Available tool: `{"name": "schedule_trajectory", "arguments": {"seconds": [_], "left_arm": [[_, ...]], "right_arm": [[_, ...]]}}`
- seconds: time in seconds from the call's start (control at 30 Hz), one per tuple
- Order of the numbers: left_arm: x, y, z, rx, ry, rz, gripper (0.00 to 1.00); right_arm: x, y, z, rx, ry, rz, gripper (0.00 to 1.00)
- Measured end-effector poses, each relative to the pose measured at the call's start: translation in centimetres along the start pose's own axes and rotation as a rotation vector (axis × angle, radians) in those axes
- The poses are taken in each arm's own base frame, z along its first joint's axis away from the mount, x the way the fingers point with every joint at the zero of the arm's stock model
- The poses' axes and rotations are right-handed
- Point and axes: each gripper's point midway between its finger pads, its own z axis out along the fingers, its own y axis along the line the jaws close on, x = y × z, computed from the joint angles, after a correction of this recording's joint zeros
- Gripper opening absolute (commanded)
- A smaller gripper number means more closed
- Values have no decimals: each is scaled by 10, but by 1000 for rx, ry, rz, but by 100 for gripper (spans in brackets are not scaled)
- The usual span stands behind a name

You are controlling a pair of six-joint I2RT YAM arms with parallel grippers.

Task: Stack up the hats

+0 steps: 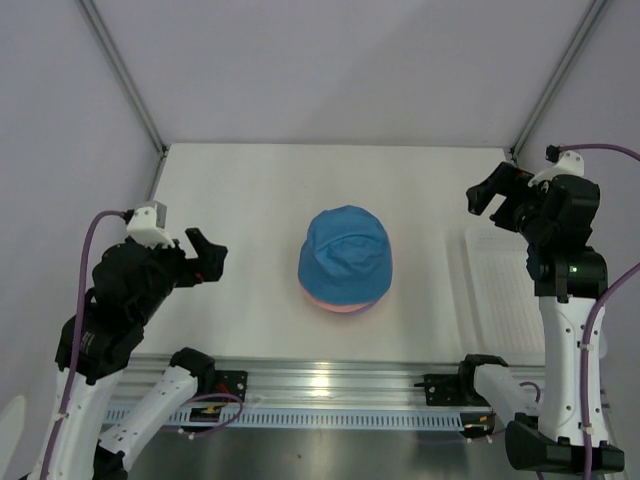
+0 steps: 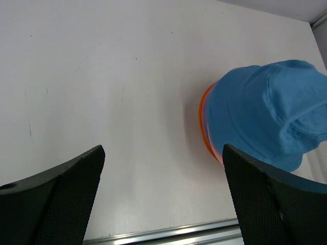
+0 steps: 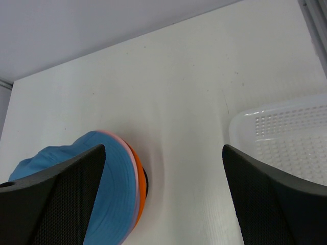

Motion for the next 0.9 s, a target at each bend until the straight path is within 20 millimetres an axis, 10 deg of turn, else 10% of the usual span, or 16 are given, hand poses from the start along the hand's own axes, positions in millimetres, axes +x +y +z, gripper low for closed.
{"name": "schedule_trajectory", "arguments": {"seconds": [0.9], "left_arm": [[-11,6,16,-75,-21,-36,100]], "right_arm": [[34,-14,24,25,92,13,100]]}}
